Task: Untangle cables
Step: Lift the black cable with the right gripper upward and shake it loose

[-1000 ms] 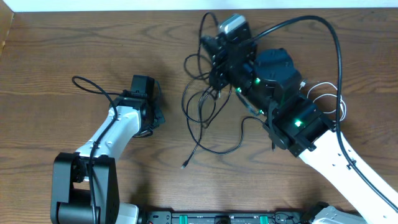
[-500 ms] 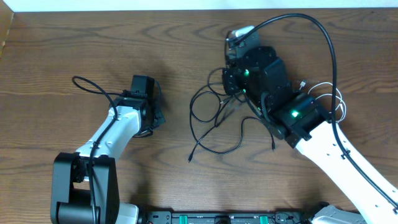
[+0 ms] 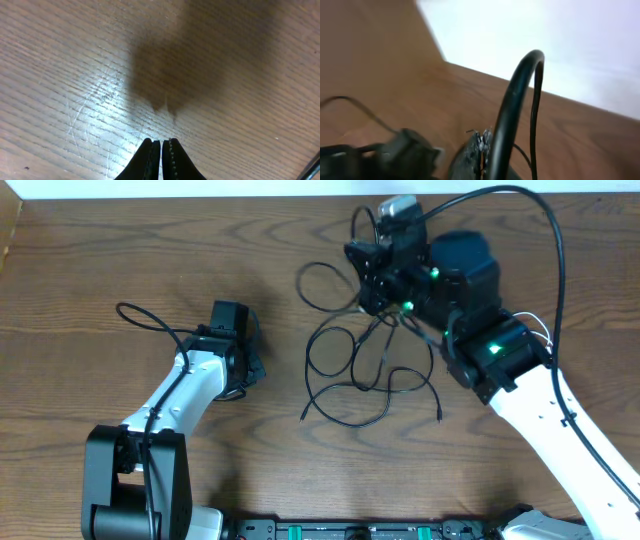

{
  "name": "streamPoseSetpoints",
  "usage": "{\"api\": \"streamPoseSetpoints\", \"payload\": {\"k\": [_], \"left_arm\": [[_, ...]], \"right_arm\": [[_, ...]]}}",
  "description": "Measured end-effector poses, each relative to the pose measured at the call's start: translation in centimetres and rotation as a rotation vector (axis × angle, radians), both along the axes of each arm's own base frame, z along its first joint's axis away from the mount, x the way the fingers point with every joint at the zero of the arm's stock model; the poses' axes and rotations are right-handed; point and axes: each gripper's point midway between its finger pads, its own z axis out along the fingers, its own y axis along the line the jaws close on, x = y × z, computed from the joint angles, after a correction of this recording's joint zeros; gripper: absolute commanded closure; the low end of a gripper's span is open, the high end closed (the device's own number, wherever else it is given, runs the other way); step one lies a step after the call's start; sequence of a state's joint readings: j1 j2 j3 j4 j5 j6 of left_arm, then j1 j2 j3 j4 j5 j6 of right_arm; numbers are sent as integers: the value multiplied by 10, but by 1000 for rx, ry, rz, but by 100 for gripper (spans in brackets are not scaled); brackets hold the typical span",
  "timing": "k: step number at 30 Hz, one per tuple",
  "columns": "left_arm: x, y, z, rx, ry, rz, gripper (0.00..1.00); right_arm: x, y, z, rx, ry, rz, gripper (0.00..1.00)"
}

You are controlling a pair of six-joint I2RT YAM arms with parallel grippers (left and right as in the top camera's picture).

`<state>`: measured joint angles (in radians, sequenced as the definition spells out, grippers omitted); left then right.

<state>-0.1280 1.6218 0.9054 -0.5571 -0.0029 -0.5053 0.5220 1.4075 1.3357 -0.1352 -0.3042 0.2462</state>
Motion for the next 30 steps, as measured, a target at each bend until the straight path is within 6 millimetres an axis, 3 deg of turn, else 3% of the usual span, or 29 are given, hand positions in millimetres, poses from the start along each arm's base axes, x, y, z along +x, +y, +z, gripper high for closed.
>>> {"api": "streamPoseSetpoints", "payload": {"k": [6, 12, 15, 21, 30], "left_arm": [[0, 0, 0, 0, 1, 0, 90], [-1, 0, 0, -1, 2, 0, 90], [-1, 0, 0, -1, 2, 0, 90], [0, 0, 0, 0, 2, 0, 90], [-1, 0, 0, 0, 2, 0, 90]], "right_arm": [[-6, 0, 49, 126, -157, 148, 99], [3, -36, 53, 151, -108, 83, 99], [8, -55, 39, 135, -24, 31, 99], [17, -88, -16, 47, 198, -119, 99], [23, -121, -79, -139, 359, -301, 99]]}}
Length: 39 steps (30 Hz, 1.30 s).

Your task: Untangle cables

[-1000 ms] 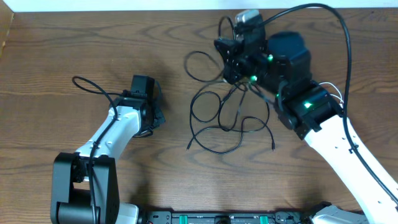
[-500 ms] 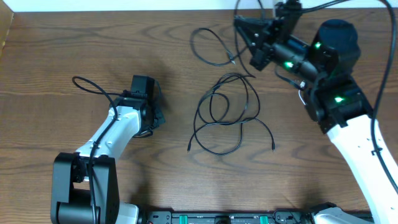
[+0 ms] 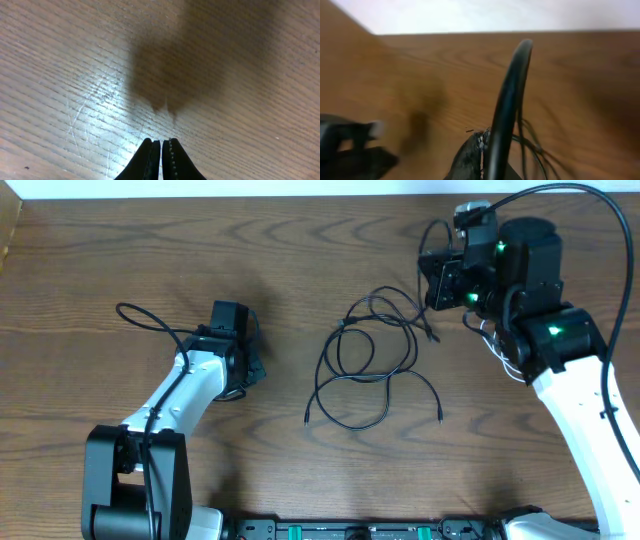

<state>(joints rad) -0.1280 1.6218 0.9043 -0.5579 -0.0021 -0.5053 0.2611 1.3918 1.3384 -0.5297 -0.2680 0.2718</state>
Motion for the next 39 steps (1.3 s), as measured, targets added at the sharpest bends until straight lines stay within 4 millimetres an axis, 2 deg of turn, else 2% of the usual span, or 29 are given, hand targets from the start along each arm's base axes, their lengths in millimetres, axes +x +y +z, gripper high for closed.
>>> {"api": "streamPoseSetpoints", "payload": {"k": [5, 9, 11, 17, 20, 24, 27, 29, 34, 39], "left_arm": [[0, 0, 0, 0, 0, 0, 90], [0, 0, 0, 0, 0, 0, 90], [0, 0, 0, 0, 0, 0, 90], [0, 0, 0, 0, 0, 0, 90], [0, 0, 0, 0, 0, 0, 89], [0, 0, 0, 0, 0, 0, 90], [0, 0, 0, 0, 0, 0, 90], [0, 0, 0, 0, 0, 0, 90], [0, 0, 0, 0, 0, 0, 90], [0, 0, 0, 0, 0, 0, 90]], "right_arm": [[8, -23, -38, -121, 95, -109, 97], [10, -32, -61, -180, 154, -143, 92], [11, -36, -81, -221, 210, -158, 90], [11, -48, -127, -317, 333, -195, 89], [11, -50, -142, -339, 373, -200, 89], [9, -40, -162, -318, 434, -158, 80], [-2, -26, -177, -289, 504, -105, 73], [-7, -19, -184, -280, 535, -80, 59], [-23, -6, -201, -282, 619, -31, 36], [-34, 13, -212, -300, 648, 24, 27]]}}
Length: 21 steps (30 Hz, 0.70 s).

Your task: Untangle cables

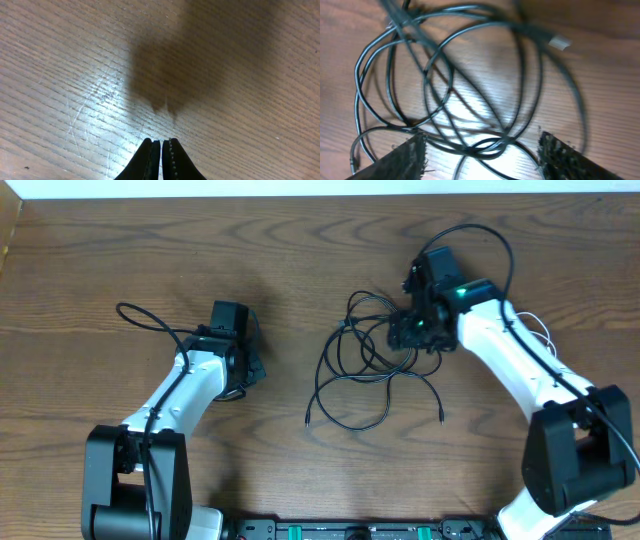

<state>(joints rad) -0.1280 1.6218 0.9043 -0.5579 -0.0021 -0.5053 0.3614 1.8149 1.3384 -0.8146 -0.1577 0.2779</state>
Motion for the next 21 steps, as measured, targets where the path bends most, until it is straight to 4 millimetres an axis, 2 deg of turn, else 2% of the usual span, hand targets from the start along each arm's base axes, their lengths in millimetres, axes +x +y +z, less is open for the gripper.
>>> {"api": "streamPoseSetpoints", "payload": {"k": [5, 12, 17, 21], "left_arm": [[0, 0, 0, 0, 0, 0, 90], [0, 0, 0, 0, 0, 0, 90], [0, 0, 0, 0, 0, 0, 90], [0, 0, 0, 0, 0, 0, 90]], "right_arm": [[-14, 22, -13, -9, 38, 63, 25], [-27, 43, -14, -18, 39, 128, 26], [-34, 55, -15, -46, 23, 169, 26], [-35, 57, -15, -90, 0, 183, 24]]}}
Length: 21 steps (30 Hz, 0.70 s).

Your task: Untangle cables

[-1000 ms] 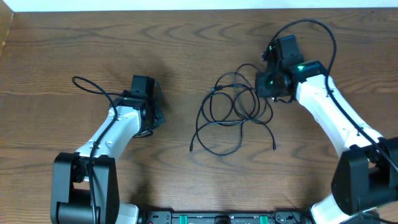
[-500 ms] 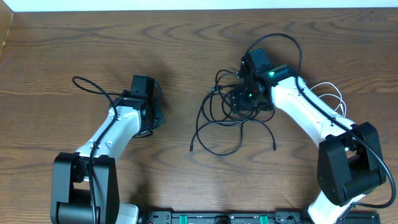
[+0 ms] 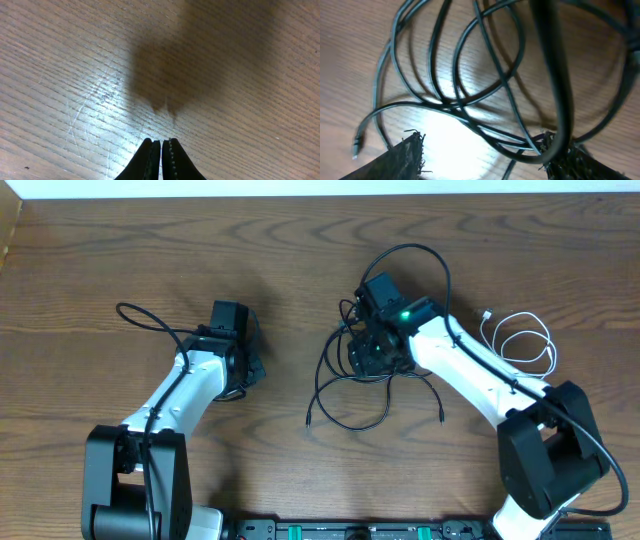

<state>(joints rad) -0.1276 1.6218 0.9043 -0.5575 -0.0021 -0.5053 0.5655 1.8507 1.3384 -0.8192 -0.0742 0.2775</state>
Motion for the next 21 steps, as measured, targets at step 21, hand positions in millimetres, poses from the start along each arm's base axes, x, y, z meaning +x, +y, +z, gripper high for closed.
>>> {"api": "streamPoseSetpoints", "payload": {"k": [21], "left_arm": [[0, 0, 0, 0, 0, 0, 90]], "right_arm": [[6, 30, 29, -161, -201, 190, 34]]}}
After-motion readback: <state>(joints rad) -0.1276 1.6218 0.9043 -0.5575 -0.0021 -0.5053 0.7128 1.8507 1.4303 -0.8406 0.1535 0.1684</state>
